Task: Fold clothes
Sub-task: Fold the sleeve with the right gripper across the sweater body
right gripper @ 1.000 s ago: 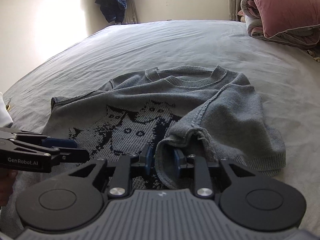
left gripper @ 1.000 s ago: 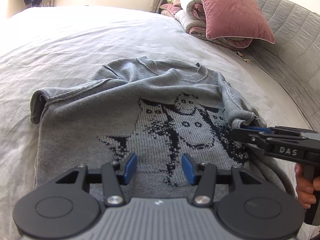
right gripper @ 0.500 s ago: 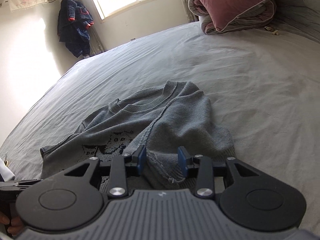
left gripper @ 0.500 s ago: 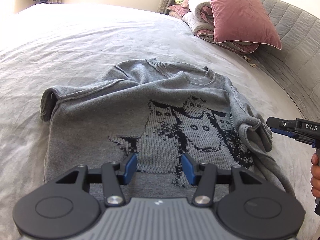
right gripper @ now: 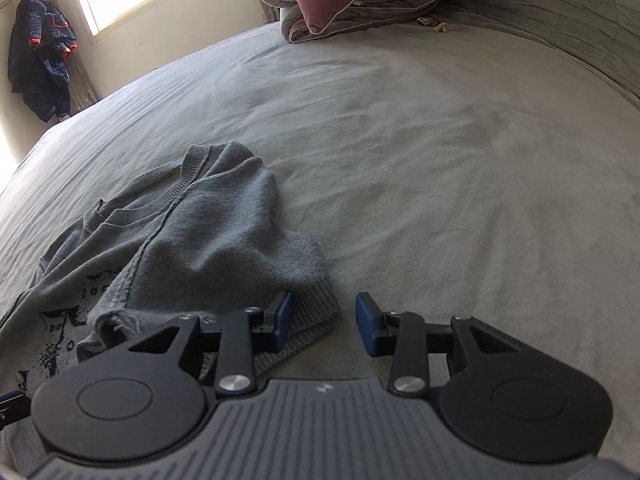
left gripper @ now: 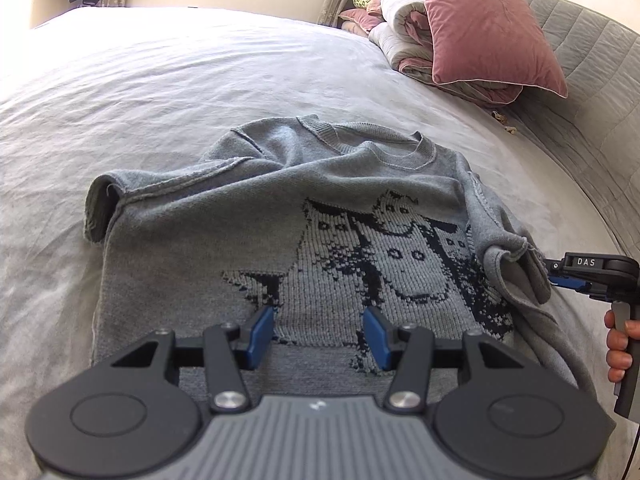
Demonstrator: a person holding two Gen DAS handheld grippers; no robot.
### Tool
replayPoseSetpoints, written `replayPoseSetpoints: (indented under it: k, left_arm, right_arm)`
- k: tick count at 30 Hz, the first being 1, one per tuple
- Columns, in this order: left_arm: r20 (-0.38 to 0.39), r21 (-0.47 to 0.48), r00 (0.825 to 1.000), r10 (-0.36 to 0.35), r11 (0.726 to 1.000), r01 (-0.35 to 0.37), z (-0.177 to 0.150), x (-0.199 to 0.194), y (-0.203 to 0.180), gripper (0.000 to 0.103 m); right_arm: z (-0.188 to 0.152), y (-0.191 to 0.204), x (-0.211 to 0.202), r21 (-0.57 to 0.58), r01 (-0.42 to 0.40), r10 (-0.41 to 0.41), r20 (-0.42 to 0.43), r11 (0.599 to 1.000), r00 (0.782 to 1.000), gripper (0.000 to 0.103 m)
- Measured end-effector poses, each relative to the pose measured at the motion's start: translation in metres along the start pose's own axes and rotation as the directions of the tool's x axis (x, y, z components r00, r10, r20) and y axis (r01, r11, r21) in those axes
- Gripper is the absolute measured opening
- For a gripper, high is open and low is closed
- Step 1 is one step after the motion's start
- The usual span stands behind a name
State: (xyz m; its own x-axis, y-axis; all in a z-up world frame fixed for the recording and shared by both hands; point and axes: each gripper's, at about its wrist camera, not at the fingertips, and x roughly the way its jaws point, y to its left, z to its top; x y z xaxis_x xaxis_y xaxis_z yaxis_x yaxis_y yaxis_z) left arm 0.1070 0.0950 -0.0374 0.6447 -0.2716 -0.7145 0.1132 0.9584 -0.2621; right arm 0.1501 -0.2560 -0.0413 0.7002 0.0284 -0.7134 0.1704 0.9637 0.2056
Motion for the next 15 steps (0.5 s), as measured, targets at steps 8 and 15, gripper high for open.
replayPoseSetpoints:
  k: [8, 15]
  left_arm:
    - [0.004, 0.001, 1.0, 0.009, 1.0, -0.009, 0.0, -0.001, 0.002, 0.051]
    - [0.024, -0.023, 0.999, 0.046, 0.999, -0.046, 0.005, -0.009, 0.012, 0.051]
  right_arm:
    - [-0.006, 0.009, 0.008, -0.075, 0.037, -0.034, 0.035, 0.996, 0.999, 0.035]
    - [-0.004, 0.018, 0.003, -0.139, 0.046, -0.039, 0.052, 0.989, 0.998, 0.006]
